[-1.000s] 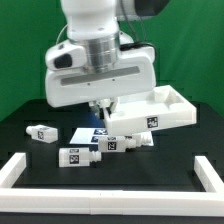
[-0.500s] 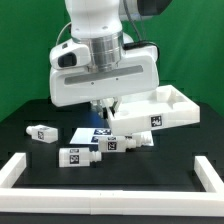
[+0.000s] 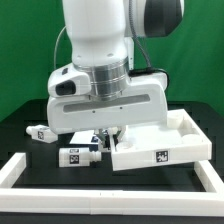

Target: Assemble one leg

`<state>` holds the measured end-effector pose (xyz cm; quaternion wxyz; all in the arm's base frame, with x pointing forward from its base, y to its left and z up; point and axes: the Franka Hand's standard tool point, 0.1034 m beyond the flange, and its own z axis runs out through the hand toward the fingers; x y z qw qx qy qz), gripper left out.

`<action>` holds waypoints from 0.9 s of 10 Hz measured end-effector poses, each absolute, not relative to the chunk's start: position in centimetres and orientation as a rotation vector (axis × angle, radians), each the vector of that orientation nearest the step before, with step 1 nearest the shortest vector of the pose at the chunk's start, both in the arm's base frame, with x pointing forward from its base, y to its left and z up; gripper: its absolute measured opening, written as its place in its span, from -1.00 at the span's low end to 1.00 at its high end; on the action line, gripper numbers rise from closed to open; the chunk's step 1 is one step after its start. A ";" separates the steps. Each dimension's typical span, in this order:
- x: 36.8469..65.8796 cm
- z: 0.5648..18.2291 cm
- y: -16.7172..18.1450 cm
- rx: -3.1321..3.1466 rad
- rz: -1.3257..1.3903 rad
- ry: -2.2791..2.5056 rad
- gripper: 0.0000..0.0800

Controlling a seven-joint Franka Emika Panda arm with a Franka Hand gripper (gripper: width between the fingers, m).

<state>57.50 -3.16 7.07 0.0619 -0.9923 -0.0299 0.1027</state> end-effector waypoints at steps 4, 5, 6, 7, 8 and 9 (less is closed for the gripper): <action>57.4 6.8 -3.1 -2.999 0.317 -0.092 -0.86; 58.0 5.9 -3.5 -3.023 0.279 -0.107 -0.86; 58.6 4.6 -3.8 -3.038 0.253 -0.112 -0.86; 59.3 3.9 -3.9 -3.040 0.251 -0.111 -0.86; 59.7 3.4 -3.7 -3.043 0.249 -0.099 -0.86; 59.5 2.5 -3.1 -3.047 0.252 -0.081 -0.86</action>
Offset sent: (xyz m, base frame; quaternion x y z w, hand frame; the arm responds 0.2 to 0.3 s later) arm 0.0000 0.0000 0.0000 0.0000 0.0000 0.0000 1.0000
